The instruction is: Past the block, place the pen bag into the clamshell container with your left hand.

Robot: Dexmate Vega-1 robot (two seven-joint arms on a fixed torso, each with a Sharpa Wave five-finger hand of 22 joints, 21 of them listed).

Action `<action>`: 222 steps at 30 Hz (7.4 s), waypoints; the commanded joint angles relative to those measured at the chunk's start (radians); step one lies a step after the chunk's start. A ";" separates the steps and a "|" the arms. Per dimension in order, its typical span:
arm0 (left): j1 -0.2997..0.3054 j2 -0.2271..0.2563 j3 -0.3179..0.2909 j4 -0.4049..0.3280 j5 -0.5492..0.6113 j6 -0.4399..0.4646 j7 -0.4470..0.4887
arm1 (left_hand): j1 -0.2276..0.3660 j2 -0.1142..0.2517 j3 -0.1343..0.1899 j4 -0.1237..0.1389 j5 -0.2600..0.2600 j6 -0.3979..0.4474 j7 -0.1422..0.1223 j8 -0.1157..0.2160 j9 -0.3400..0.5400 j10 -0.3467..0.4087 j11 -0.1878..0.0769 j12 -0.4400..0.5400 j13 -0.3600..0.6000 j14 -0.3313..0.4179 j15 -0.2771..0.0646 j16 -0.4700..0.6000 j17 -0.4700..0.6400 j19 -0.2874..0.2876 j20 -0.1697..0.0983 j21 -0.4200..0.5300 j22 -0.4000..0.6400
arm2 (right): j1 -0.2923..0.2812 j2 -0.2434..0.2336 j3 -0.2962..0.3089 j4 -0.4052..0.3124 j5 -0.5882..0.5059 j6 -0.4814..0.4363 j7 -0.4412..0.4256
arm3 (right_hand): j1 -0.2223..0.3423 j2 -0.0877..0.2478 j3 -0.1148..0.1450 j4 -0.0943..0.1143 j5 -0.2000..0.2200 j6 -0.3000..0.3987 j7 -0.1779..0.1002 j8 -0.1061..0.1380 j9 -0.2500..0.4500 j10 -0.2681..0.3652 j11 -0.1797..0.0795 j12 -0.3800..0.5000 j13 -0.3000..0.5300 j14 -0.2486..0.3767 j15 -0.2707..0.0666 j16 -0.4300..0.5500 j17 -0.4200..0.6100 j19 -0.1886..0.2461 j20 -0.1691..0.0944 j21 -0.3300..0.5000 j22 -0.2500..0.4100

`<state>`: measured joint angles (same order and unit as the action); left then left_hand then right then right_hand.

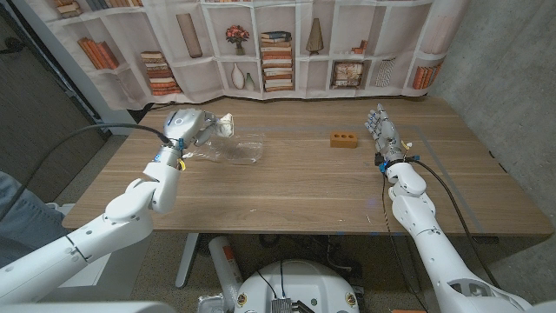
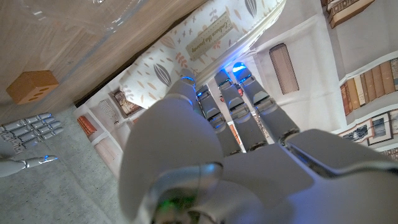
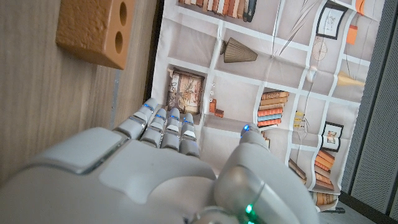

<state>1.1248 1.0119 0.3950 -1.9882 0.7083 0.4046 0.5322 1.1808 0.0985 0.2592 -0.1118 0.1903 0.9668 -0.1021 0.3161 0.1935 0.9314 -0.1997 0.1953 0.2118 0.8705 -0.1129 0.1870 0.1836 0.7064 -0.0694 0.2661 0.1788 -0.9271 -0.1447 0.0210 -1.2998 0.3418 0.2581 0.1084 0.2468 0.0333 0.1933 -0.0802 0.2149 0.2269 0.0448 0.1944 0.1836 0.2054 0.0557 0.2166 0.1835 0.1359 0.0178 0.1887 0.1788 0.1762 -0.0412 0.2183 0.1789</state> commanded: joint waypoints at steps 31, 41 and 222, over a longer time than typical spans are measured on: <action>-0.173 -0.034 0.179 0.095 0.076 -0.017 -0.088 | 0.004 -0.011 0.001 0.004 0.002 0.012 -0.003 0.004 0.004 0.006 0.000 0.001 0.000 -0.008 -0.105 0.001 0.003 -0.022 -0.048 -0.014 0.006 | -0.029 0.004 0.011 -0.020 0.013 0.005 -0.004 | 0.003 0.007 0.000 -0.005 0.000 0.008 0.000 0.001 0.005 0.010 -0.002 -0.004 0.002 0.011 -0.002 -0.002 0.003 0.008 -0.014 -0.005 0.005; -0.193 -0.034 0.216 0.105 0.115 0.010 -0.123 | 0.004 -0.013 0.001 0.004 0.002 0.013 -0.007 0.004 0.004 0.005 0.000 0.001 0.000 -0.015 -0.105 -0.001 0.003 -0.029 -0.047 -0.019 0.006 | -0.033 0.000 0.013 -0.030 0.013 0.002 -0.005 | 0.003 0.007 0.000 -0.006 0.000 0.008 0.000 0.001 0.005 0.010 -0.001 -0.004 0.002 0.012 -0.002 -0.002 0.003 0.009 -0.013 -0.006 0.005; -0.170 -0.099 0.108 -0.084 -0.089 0.280 -0.253 | -0.392 0.004 -0.163 0.243 0.080 -0.441 -0.004 -0.126 0.008 -0.456 0.098 0.001 -0.005 -0.514 0.033 0.002 0.013 -0.407 0.147 -0.078 0.010 | -0.051 -0.011 0.012 -0.076 0.010 -0.002 -0.024 | 0.005 0.015 -0.005 -0.018 0.001 0.016 -0.003 0.002 0.005 0.029 0.002 -0.001 0.002 0.025 -0.004 0.000 0.003 0.026 -0.016 -0.011 0.006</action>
